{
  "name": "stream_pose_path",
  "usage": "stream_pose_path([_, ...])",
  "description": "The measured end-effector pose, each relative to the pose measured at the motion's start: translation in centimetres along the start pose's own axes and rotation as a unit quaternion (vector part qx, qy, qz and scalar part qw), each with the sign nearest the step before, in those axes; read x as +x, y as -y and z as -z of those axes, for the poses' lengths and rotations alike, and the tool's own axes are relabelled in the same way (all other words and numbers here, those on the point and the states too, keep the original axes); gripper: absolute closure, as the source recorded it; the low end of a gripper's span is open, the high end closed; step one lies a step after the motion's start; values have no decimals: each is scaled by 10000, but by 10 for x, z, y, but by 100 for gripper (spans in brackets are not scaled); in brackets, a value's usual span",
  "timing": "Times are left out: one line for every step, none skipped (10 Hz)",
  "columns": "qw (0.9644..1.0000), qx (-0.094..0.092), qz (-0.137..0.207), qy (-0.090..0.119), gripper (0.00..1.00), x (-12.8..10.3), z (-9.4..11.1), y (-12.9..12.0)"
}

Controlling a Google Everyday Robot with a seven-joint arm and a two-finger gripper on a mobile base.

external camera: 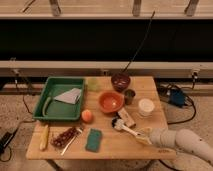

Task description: Place brush in paper cup

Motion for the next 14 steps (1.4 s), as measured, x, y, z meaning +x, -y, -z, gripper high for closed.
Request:
stream_pose_path([10000,45,8,32,100,-3,10,4])
stream_pose_path([9999,74,11,84,100,-8,19,8])
stream_pose_path([9999,94,14,135,100,-13,27,10])
stream_pose_path([9995,140,5,266,100,-20,42,15])
stream_pose_path([9991,165,-41,385,100,-22,51,19])
stream_pose_path([9989,167,-79,441,100,-21,55,21])
stream_pose_path([9971,258,-289,654,100,-17,73,35])
stream_pose_path([9965,262,-349,707,100,-15,77,39])
stream_pose_path([9955,293,-421,794,100,-15,84,45])
stream_pose_path([9947,291,-459,868,100,-17,88,48])
stream_pose_path([9938,304,-471,955,100,-21,93,52])
stream_pose_path([9932,279,-452,1033,100,-27,98,52])
stream_pose_path([9925,243,-411,1123,100,-37,105,52])
stream_pose_path([9919,217,-365,1198,100,-47,112,53])
